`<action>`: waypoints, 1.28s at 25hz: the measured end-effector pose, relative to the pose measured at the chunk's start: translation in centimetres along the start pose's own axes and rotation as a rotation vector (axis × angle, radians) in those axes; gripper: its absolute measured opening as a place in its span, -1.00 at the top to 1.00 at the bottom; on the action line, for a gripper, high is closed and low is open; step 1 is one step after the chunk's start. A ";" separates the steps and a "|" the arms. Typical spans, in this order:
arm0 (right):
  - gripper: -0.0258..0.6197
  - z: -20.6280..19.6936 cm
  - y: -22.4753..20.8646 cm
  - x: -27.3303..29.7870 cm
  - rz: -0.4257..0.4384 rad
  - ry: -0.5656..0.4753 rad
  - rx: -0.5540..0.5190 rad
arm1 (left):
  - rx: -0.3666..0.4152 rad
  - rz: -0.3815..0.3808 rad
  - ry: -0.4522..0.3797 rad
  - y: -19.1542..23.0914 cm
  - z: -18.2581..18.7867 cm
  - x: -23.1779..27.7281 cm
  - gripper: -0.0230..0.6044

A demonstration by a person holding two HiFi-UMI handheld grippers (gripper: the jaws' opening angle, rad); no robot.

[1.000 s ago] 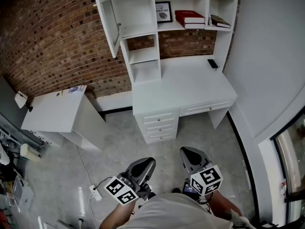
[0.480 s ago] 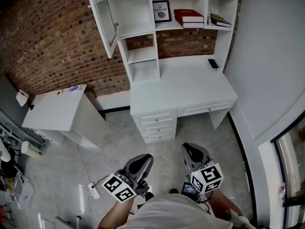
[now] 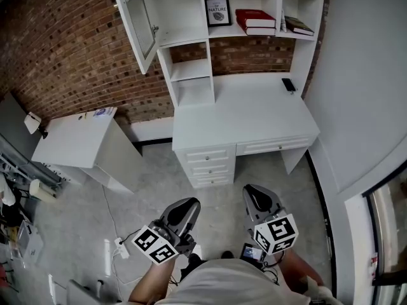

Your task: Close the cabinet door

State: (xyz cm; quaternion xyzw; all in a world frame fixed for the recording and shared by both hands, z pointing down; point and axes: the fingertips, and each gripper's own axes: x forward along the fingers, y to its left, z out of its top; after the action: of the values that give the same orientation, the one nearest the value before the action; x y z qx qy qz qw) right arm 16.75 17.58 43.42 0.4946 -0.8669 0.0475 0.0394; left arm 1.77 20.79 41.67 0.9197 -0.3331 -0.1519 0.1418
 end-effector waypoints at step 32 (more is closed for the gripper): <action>0.83 4.4 -1.9 19.5 -0.034 -0.019 -0.068 | 0.025 -0.025 -0.052 18.6 8.5 6.6 0.83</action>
State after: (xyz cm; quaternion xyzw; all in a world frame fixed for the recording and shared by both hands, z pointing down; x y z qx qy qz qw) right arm 8.39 -0.59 41.43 0.5082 -0.8598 0.0124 0.0488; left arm -7.17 1.37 39.47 0.9213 -0.3270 -0.1733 0.1196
